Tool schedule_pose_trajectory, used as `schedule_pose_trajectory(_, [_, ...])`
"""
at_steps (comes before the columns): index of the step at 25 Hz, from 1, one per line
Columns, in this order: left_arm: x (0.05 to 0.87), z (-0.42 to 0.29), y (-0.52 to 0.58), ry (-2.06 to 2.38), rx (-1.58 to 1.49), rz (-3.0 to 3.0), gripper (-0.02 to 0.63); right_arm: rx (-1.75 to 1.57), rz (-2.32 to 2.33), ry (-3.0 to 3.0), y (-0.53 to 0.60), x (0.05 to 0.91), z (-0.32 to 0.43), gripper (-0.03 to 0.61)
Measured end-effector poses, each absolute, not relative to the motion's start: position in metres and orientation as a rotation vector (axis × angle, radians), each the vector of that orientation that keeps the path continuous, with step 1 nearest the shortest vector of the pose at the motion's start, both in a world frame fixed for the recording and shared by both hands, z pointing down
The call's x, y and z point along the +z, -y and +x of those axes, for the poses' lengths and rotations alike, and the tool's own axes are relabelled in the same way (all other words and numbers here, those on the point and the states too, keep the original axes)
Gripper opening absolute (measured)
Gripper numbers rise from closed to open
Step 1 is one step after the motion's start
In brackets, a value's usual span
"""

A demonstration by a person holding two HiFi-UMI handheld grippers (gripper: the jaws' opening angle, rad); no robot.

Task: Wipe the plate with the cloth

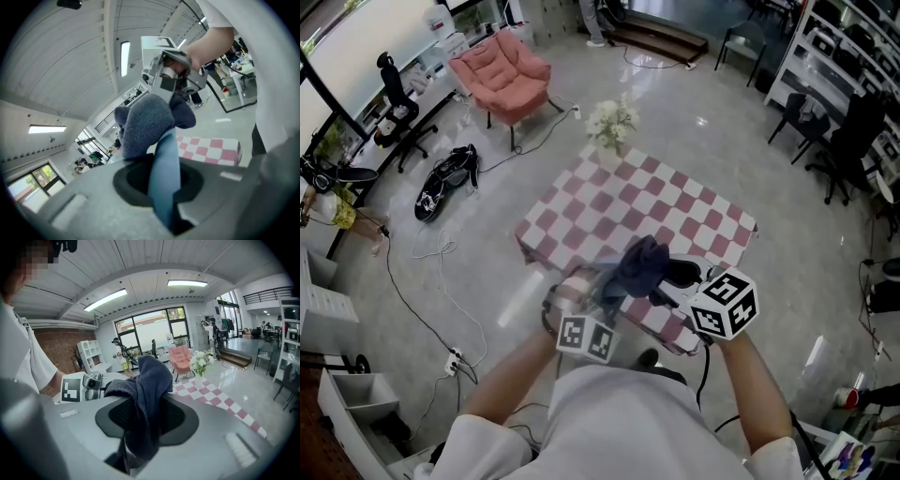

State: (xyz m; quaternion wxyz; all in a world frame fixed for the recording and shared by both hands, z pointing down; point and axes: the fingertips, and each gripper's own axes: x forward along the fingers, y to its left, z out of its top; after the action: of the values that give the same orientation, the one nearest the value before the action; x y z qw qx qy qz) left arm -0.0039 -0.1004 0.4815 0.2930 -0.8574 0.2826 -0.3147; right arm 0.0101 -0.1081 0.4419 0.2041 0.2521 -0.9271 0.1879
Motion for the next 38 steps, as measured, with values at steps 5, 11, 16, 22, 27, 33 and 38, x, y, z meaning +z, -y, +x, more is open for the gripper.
schedule_pose_trajectory(5, [0.477,-0.01,0.095,-0.73,-0.815,-2.261,0.037,0.536,0.747,2.565,0.113,0.448,0.023,0.132])
schedule_pose_trajectory(11, [0.468,-0.008,0.092,-0.708,-0.775,-2.239,0.037,0.559,0.792,2.556,0.118,0.451,0.039,0.132])
schedule_pose_trajectory(16, [0.463,-0.008,0.093,-0.711,-0.75,-2.227,0.037,0.57,0.813,2.56,0.123,0.452,0.048,0.132])
schedule_pose_trajectory(22, [0.455,-0.004,0.091,-0.715,-0.69,-2.238,0.035,0.59,0.874,2.554,0.132,0.459,0.072,0.132])
schedule_pose_trajectory(27, [0.449,0.0,0.089,-0.698,-0.672,-2.229,0.037,0.635,0.899,2.576,0.139,0.465,0.084,0.132])
schedule_pose_trajectory(33, [0.437,0.004,0.089,-0.682,-0.632,-2.203,0.037,0.636,0.915,2.56,0.15,0.472,0.1,0.132])
schedule_pose_trajectory(38, [0.433,0.007,0.087,-0.647,-0.595,-2.198,0.037,0.59,0.908,2.525,0.161,0.479,0.11,0.132])
